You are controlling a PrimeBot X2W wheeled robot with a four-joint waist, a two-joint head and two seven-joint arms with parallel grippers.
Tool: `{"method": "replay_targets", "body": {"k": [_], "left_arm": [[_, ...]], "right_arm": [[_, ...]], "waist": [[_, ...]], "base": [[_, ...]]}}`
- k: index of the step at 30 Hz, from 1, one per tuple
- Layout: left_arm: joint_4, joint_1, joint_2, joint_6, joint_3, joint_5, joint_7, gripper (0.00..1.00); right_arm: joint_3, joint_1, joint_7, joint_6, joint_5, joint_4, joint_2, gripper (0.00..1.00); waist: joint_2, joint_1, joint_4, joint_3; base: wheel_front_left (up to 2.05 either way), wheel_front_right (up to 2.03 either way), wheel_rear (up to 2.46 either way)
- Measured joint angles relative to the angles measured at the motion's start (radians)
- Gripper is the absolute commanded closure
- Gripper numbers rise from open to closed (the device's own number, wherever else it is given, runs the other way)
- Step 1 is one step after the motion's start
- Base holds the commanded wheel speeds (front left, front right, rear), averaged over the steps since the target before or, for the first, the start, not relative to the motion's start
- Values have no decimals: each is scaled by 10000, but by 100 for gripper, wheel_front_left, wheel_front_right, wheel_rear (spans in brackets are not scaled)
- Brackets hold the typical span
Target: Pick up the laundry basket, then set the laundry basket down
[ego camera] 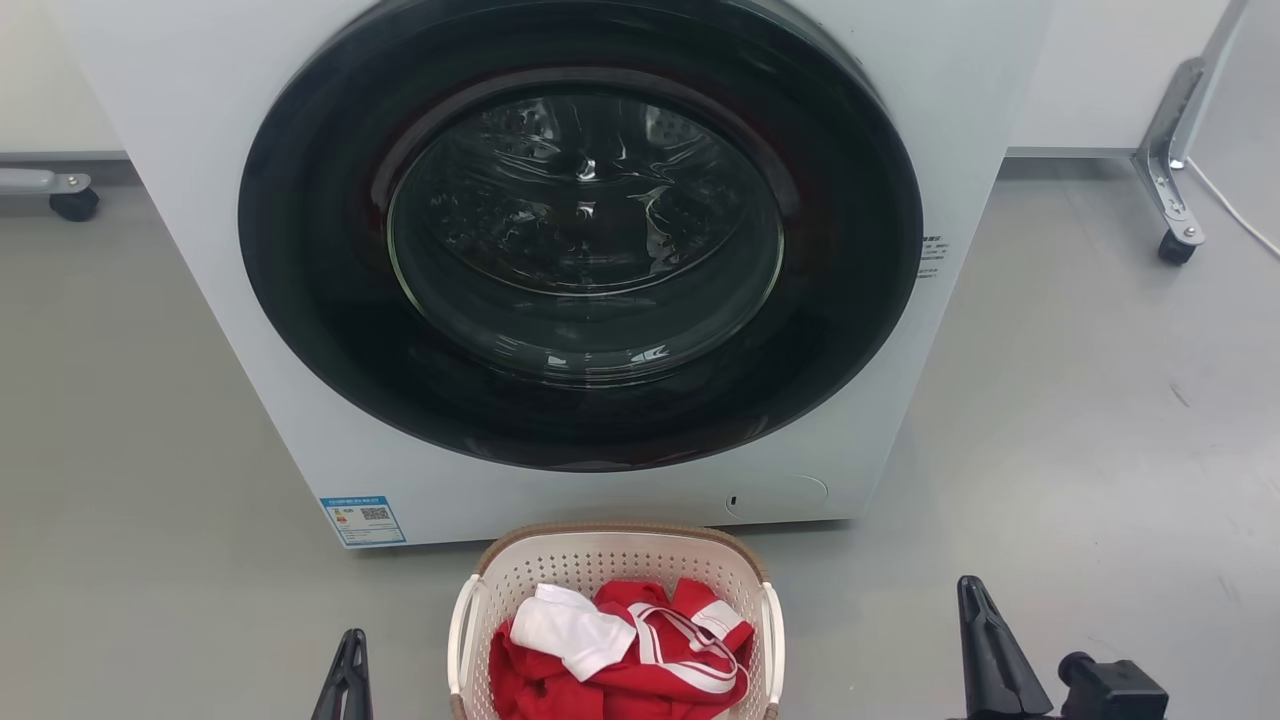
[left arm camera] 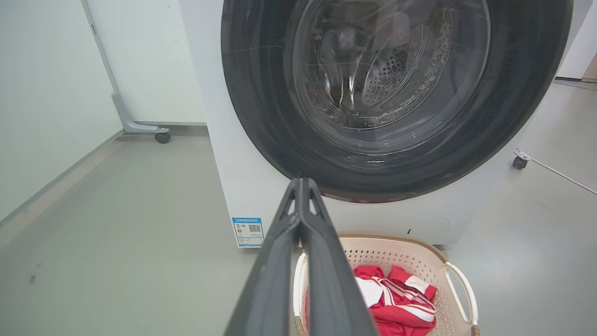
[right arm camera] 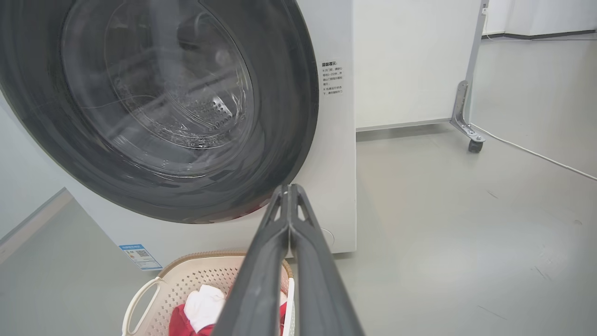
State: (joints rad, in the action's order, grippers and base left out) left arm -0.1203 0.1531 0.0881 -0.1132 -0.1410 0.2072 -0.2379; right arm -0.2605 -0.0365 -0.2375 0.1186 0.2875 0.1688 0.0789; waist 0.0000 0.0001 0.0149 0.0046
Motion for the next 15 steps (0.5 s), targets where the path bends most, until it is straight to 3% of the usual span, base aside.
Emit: {"method": "replay_targets", "body": {"k": [15], "left_arm": [[-309, -187, -61, 359, 382, 2410, 617, 100]], "right_arm": [[654, 72, 617, -397, 2261, 205, -58, 100]], "waist": [[0, 0, -25, -6]], "base": [[0, 0, 0]]}}
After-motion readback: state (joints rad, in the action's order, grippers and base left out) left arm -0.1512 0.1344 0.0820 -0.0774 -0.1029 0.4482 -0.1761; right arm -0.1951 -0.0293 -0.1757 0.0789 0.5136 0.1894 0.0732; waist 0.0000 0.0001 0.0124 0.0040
